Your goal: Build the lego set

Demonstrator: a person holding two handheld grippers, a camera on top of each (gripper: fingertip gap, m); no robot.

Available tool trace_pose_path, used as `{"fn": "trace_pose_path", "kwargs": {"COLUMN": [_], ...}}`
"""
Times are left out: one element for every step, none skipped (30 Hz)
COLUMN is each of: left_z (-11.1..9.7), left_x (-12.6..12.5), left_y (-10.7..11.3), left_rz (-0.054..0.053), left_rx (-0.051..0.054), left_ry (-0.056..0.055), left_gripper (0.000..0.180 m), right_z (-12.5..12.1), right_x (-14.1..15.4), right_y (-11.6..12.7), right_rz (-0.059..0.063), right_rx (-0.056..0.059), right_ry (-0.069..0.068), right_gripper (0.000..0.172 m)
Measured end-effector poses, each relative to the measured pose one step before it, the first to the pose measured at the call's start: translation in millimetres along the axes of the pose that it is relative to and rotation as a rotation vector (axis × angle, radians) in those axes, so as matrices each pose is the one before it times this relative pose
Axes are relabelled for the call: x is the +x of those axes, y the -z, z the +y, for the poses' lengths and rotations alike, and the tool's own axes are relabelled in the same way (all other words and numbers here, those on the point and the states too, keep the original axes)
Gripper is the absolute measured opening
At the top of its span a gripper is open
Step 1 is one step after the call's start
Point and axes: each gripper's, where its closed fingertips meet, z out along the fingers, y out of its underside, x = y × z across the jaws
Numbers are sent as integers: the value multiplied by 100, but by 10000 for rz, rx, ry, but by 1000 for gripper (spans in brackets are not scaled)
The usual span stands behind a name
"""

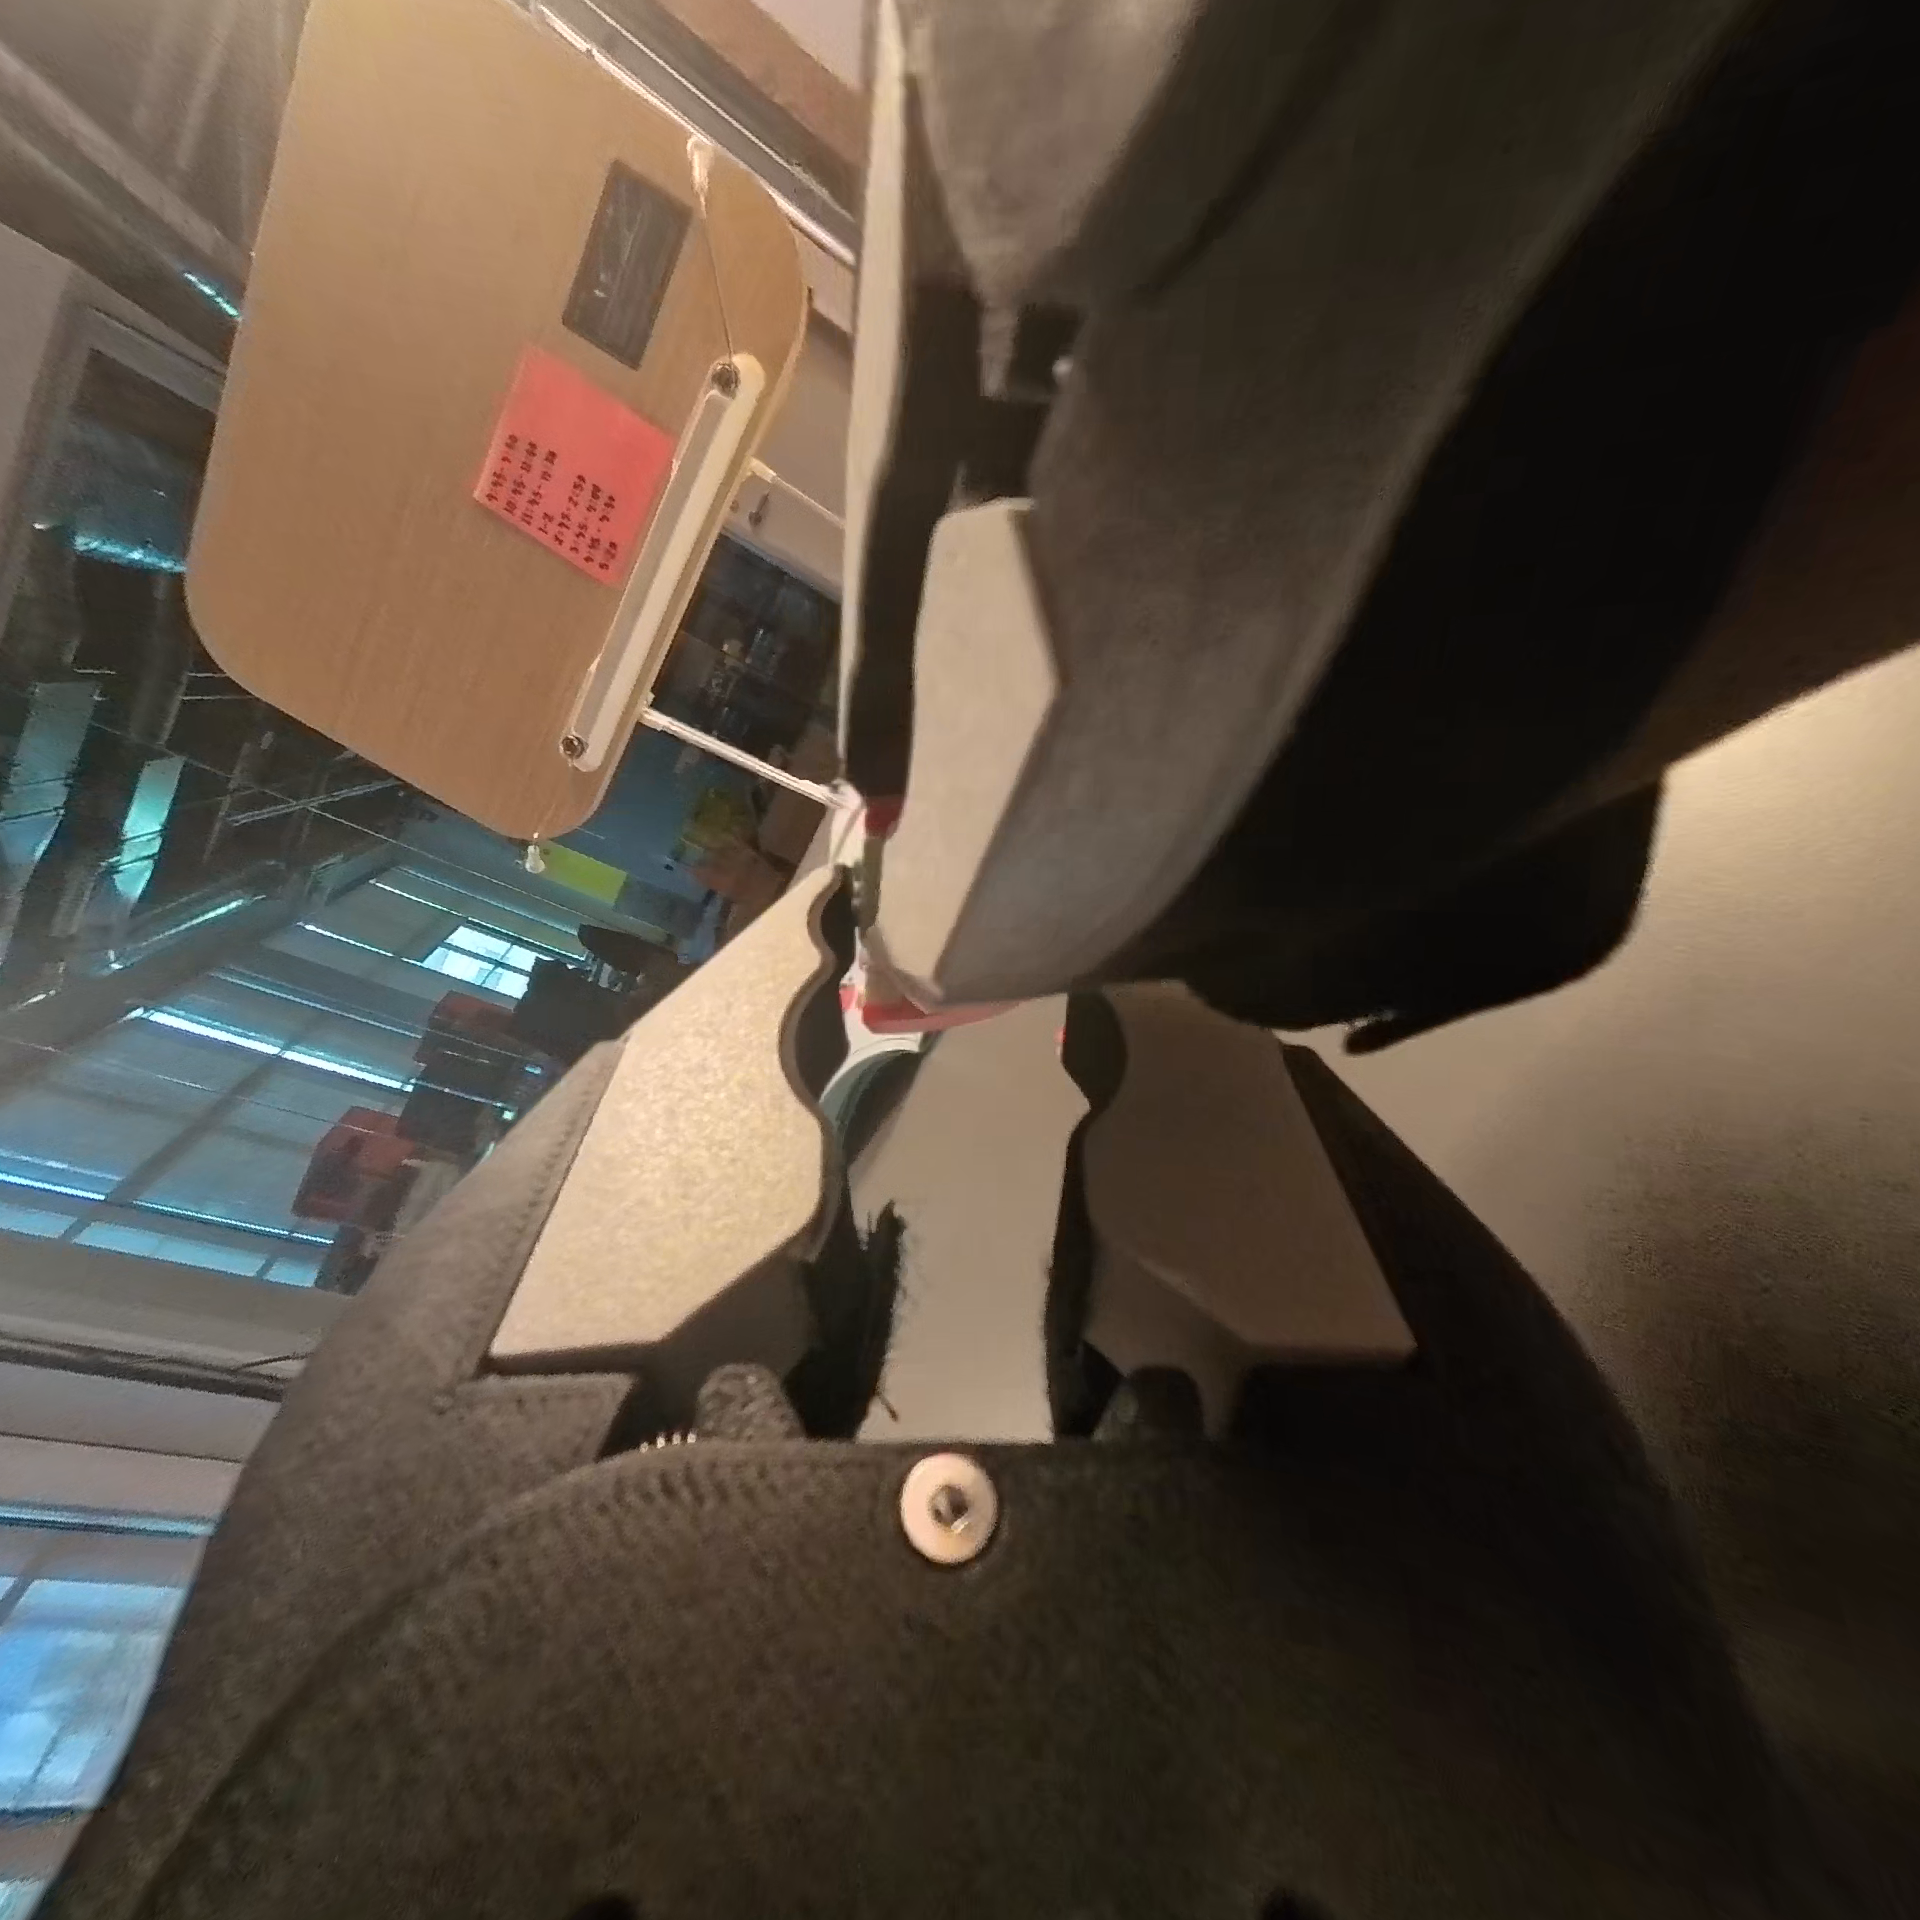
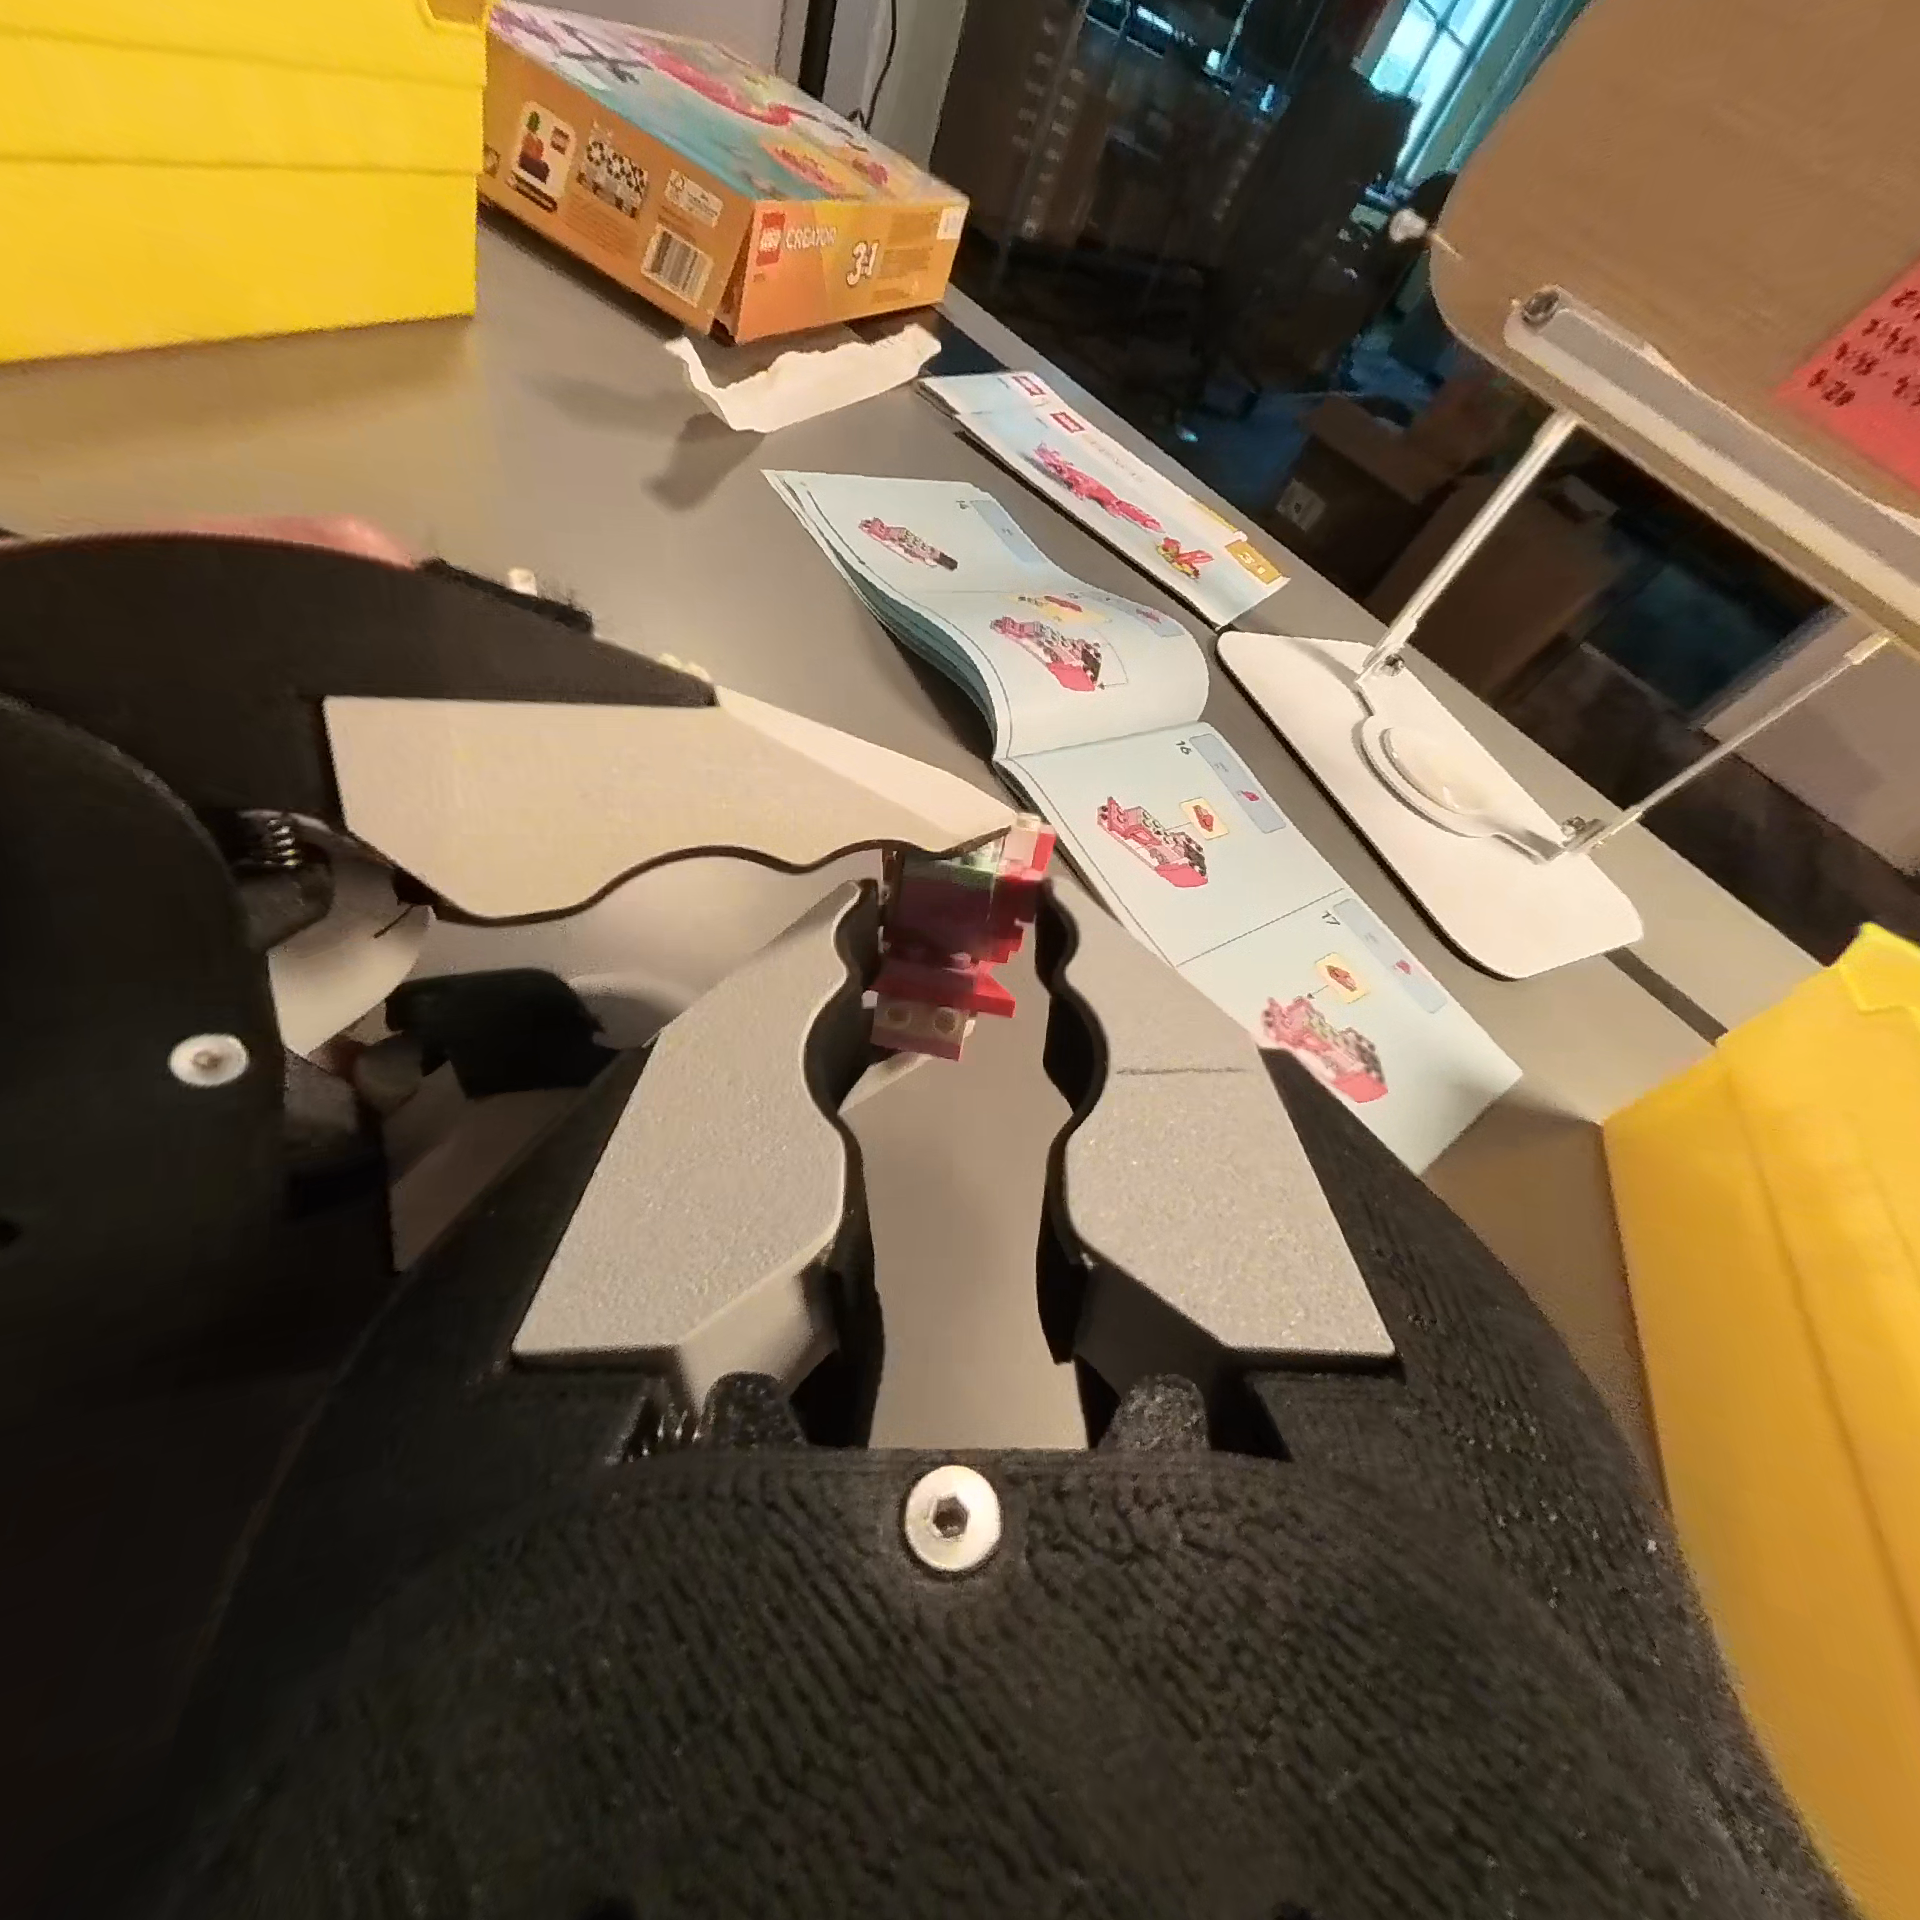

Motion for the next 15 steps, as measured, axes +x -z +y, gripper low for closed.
{"fn": "trace_pose_path", "kwargs": {"left_z": [31,48,192,236,106,-89,-141,-63,88,12,-119,-46,37,70,42], "left_x": [-48,-105,-52,0,-18,-43,48,112,44,-25,-43,-37,-87,-103,-69], "left_y": [-31,-18,-56,-99,-44,25,29,2,-44,-10,48,38,-9,-20,4], "left_rz": [19,-13,11,27,0,-40,1,2,-53,-39,-6,8,-33,-44,-19], "left_rx": [20,5,-79,-100,-45,41,41,5,-73,-7,72,51,10,-6,28], "left_ry": [103,118,72,22,-2,-6,-28,-107,-181,-72,65,76,38,36,28], "left_gripper": [37,37,37,37,37,37,37,37,37,37,37,37,37,37,37], "right_z": [-105,-235,-182,41,246,237,209,191,107,55,34,-68,-71,-61,-57], "right_x": [-112,-168,17,216,69,-75,-219,-187,-24,90,104,52,-5,52,23], "right_y": [8,46,28,-36,-67,-85,-87,-89,-62,-13,10,34,28,24,30], "right_rz": [-153,-243,-145,-11,-64,-85,-111,-56,52,100,77,-1,-67,-72,-149], "right_rx": [163,220,183,39,-111,-116,-101,-122,-85,-60,-17,73,111,132,130], "right_ry": [-124,-266,-270,-103,38,26,22,49,89,67,93,14,-32,-62,-74], "right_gripper": [31,41,50,54,55,56,56,53,52,46,42,41,37,33,32]}}
